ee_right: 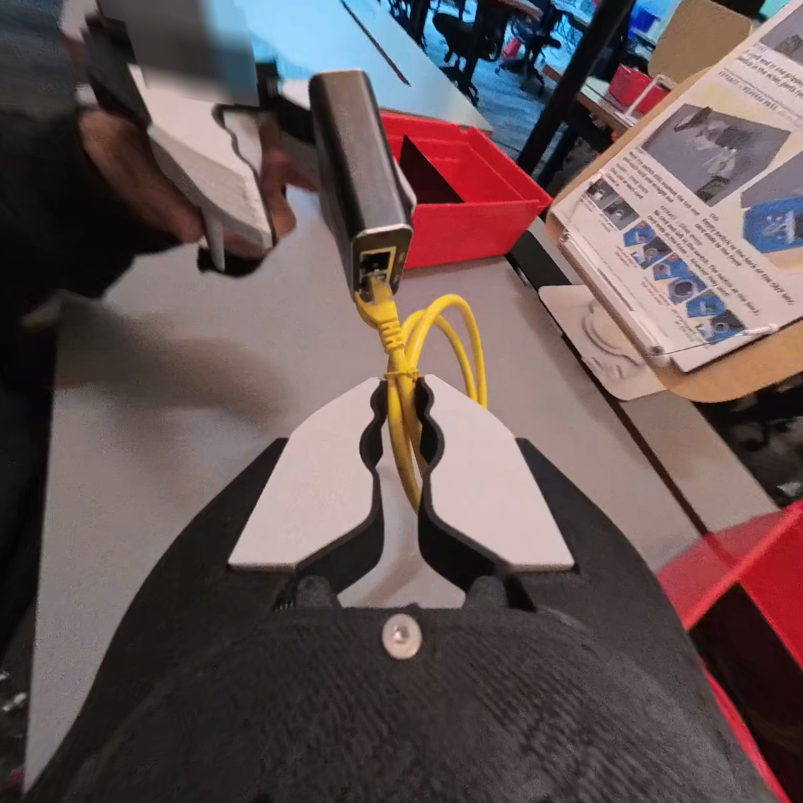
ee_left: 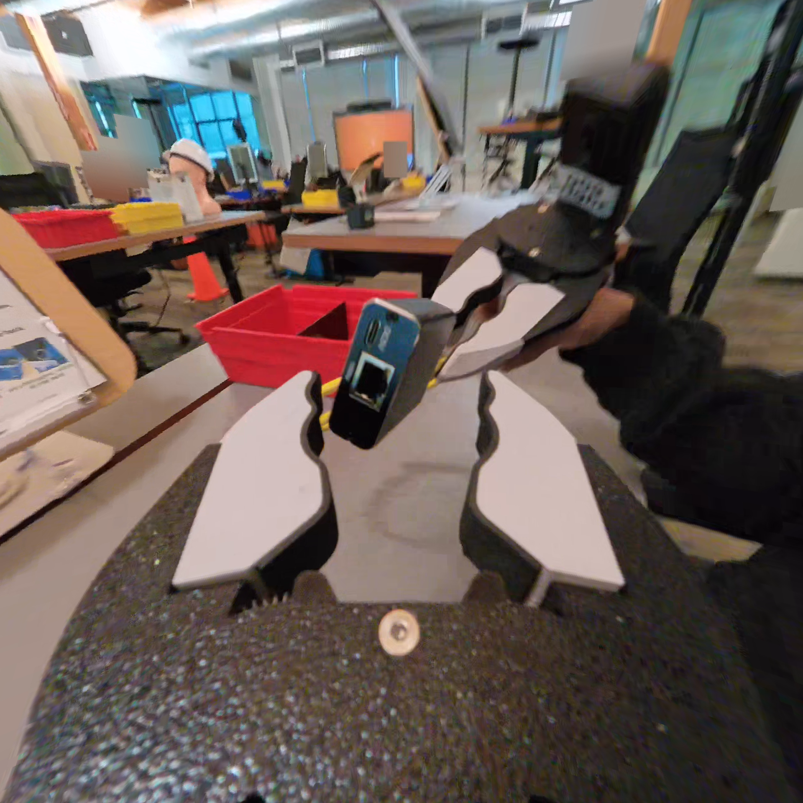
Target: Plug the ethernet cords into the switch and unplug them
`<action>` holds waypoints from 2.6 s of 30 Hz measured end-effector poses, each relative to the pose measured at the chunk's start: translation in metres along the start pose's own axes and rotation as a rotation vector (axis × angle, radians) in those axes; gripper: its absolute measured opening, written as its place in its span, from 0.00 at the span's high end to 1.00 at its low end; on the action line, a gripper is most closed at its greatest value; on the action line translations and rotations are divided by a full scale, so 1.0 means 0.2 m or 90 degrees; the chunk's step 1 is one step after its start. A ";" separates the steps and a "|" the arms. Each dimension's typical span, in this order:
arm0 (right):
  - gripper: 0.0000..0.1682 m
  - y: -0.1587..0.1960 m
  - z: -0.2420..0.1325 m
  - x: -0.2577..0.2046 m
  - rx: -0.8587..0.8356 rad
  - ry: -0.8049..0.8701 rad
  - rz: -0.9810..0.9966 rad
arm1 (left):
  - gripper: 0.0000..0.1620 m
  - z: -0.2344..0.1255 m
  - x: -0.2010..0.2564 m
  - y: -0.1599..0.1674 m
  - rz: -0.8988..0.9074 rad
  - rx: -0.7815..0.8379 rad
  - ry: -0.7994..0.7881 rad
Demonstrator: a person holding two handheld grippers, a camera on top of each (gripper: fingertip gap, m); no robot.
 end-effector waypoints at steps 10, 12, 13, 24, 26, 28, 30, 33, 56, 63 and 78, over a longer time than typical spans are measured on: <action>0.92 -0.07 -0.02 -0.12 -0.147 0.075 -0.264 | 0.59 0.22 0.05 -0.09 0.170 -0.684 -0.012; 0.92 -0.08 -0.03 -0.13 -0.129 0.056 -0.245 | 0.79 0.27 0.05 -0.04 0.202 -0.732 -0.018; 0.92 -0.08 -0.03 -0.13 -0.124 0.049 -0.236 | 0.80 0.29 0.05 -0.03 0.216 -0.732 -0.022; 0.79 -0.02 -0.28 0.15 0.156 0.092 0.203 | 0.83 0.13 -0.27 -0.12 -0.056 -0.199 -0.035; 0.82 -0.01 -0.22 0.14 0.191 0.033 0.262 | 0.83 0.11 -0.27 -0.16 -0.068 -0.051 -0.009; 0.83 0.00 -0.13 0.12 0.227 -0.041 0.307 | 0.83 0.13 -0.23 -0.16 -0.075 0.027 0.049; 0.83 -0.01 -0.07 0.10 0.309 -0.074 0.338 | 0.83 0.17 -0.19 -0.12 -0.075 0.058 0.089; 0.83 0.02 -0.01 0.09 0.332 -0.079 0.364 | 0.83 0.24 -0.14 -0.02 -0.052 0.042 0.135; 0.69 0.17 0.20 -0.02 0.127 -0.244 0.319 | 0.83 0.15 -0.13 0.24 -0.087 0.081 0.193; 0.70 0.17 0.20 -0.01 0.162 -0.251 0.322 | 0.83 0.11 -0.13 0.27 -0.133 0.129 0.253; 0.71 0.15 0.19 -0.02 0.193 -0.245 0.315 | 0.83 0.09 -0.10 0.29 -0.114 0.122 0.312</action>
Point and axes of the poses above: each gripper's, where its closed fingertips meet, z out along the fingers, y out of its underside, x = y × z across the jaws, the point moved 10 cm from there along -z, back along the fingers, and after that the axes turned 14 degrees about y, right-handed, at the moved point
